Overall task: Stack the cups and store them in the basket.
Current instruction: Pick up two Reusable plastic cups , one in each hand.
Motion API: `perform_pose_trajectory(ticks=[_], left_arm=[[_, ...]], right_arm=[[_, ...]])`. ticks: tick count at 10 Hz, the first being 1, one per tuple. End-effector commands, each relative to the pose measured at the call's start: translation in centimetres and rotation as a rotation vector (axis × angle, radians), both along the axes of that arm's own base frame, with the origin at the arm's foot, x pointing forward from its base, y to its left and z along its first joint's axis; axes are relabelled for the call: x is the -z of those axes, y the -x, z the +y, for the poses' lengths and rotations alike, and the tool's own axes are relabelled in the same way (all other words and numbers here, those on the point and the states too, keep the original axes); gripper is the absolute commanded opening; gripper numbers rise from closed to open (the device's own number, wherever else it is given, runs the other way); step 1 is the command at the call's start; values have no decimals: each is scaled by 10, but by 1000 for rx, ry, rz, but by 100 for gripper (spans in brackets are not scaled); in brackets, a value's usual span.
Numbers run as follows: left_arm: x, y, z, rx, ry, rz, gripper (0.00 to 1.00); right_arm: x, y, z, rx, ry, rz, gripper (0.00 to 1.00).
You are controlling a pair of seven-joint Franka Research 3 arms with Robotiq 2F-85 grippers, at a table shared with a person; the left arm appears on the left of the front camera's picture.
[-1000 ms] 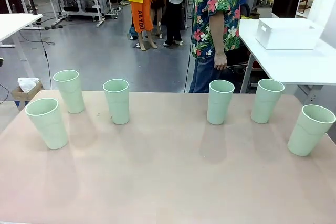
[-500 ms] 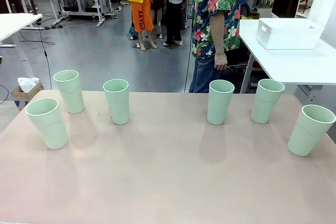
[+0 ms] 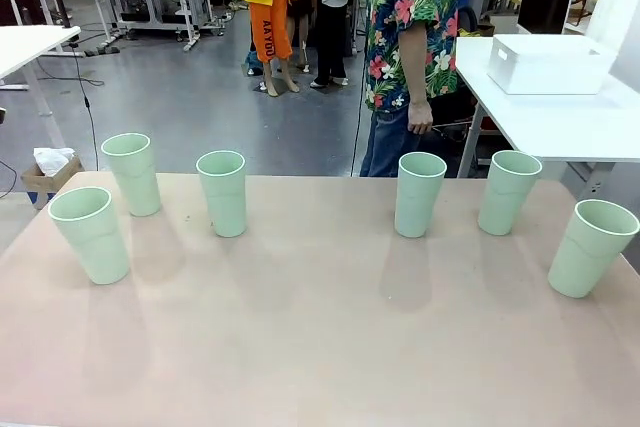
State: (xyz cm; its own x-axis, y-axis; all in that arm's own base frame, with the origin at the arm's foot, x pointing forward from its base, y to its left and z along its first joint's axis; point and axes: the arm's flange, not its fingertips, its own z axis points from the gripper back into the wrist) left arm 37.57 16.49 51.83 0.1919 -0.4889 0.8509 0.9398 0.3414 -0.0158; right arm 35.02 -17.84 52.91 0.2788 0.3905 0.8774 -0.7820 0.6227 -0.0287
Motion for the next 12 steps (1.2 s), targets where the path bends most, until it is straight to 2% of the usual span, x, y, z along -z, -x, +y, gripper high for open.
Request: perform_pose_trajectory(ticks=[1, 12], left_arm=[[0, 0, 1, 7, 12, -1, 100], [0, 0, 1, 7, 12, -1, 100]], right_arm=[[-1, -3, -1, -7, -14, -35, 100], [-1, -3, -1, -7, -14, -35, 100]])
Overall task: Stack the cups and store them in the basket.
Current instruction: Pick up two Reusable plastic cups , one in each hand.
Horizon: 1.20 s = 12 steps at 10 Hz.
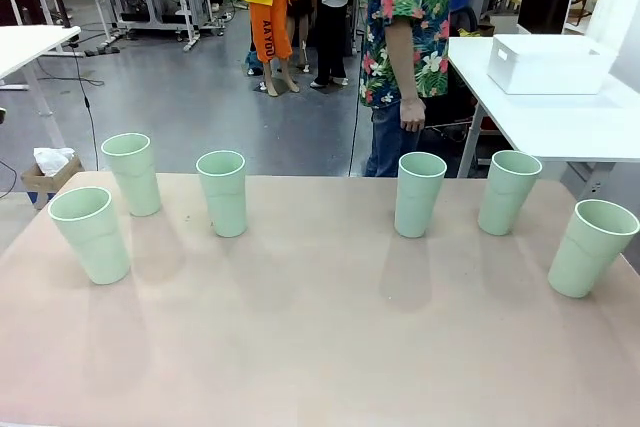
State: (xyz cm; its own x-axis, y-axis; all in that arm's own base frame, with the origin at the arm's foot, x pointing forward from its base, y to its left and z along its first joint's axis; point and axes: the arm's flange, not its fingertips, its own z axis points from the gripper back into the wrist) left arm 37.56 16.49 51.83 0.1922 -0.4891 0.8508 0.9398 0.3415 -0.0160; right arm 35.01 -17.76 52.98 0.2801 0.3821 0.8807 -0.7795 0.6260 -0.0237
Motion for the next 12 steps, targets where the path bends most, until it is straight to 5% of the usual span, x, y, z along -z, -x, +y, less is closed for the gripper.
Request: perform_pose_trajectory(ticks=[1, 12], left_arm=[[0, 0, 0, 7, 12, -2, 100], [0, 0, 0, 7, 12, -2, 100]], right_arm=[[-1, -3, -1, -11, -5, -35, 100], [-1, -3, -1, -11, -5, -35, 100]])
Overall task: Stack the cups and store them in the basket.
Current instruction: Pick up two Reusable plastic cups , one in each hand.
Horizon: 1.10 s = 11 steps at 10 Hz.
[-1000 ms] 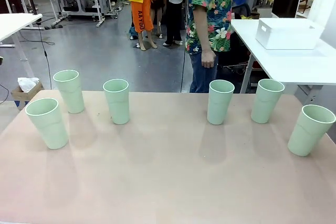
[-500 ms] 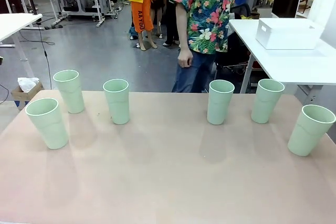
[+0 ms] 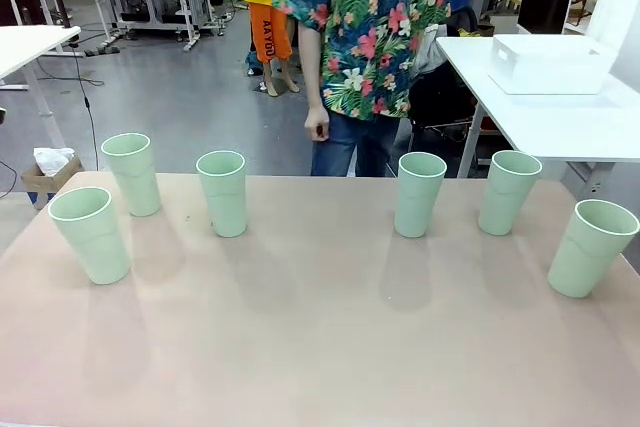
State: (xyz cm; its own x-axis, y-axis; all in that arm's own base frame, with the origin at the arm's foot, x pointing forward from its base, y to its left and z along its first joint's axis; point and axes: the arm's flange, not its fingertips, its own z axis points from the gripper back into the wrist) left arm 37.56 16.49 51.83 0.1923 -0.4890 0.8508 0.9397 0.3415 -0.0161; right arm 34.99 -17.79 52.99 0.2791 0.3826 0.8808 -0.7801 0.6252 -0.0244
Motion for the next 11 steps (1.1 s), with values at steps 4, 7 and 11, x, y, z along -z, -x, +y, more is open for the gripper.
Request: perform_pose_trajectory(ticks=[4, 7, 11], left_arm=[[0, 0, 0, 7, 12, -2, 100], [0, 0, 0, 7, 12, -2, 100], [0, 0, 0, 7, 12, -2, 100]], right_arm=[[-1, -4, -1, -10, -6, -34, 100], [-1, -4, -1, -10, -6, -34, 100], [-1, -4, -1, -10, -6, -34, 100]])
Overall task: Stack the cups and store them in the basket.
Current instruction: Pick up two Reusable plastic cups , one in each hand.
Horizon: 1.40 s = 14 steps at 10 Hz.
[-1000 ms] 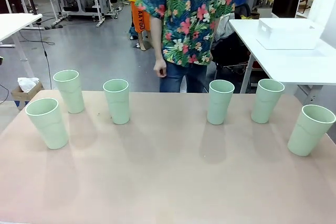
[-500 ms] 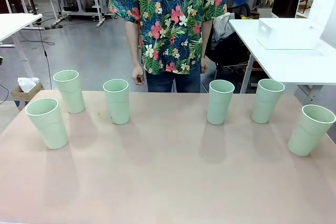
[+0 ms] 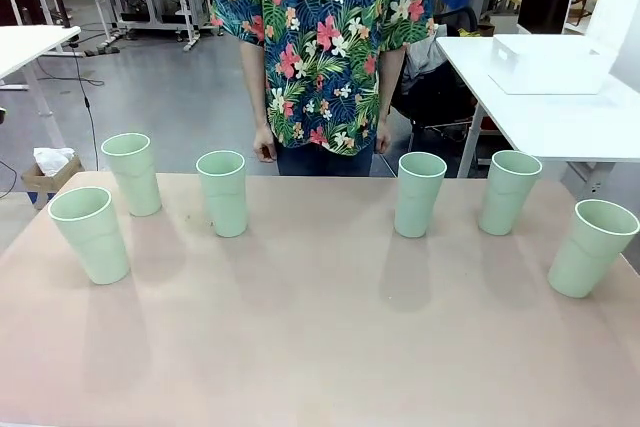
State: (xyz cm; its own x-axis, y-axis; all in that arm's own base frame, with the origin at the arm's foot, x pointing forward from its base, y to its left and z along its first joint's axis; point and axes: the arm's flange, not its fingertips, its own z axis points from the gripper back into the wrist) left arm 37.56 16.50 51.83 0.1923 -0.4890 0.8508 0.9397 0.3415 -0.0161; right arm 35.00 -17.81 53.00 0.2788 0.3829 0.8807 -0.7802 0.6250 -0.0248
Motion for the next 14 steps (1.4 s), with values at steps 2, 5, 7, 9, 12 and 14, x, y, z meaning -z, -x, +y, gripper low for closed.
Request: perform_pose_trajectory(ticks=[2, 5, 7, 9, 12, 14], left_arm=[[0, 0, 0, 7, 12, -2, 100], [0, 0, 0, 7, 12, -2, 100], [0, 0, 0, 7, 12, -2, 100], [0, 0, 0, 7, 12, -2, 100], [0, 0, 0, 7, 12, -2, 100], [0, 0, 0, 7, 12, -2, 100]], right_arm=[[-1, -3, -1, -10, -6, -34, 100], [-1, -3, -1, -10, -6, -34, 100], [-1, -3, -1, -10, -6, -34, 100], [-1, -3, -1, -10, -6, -34, 100], [-1, -3, -1, -10, -6, -34, 100], [-1, -3, -1, -10, -6, -34, 100]])
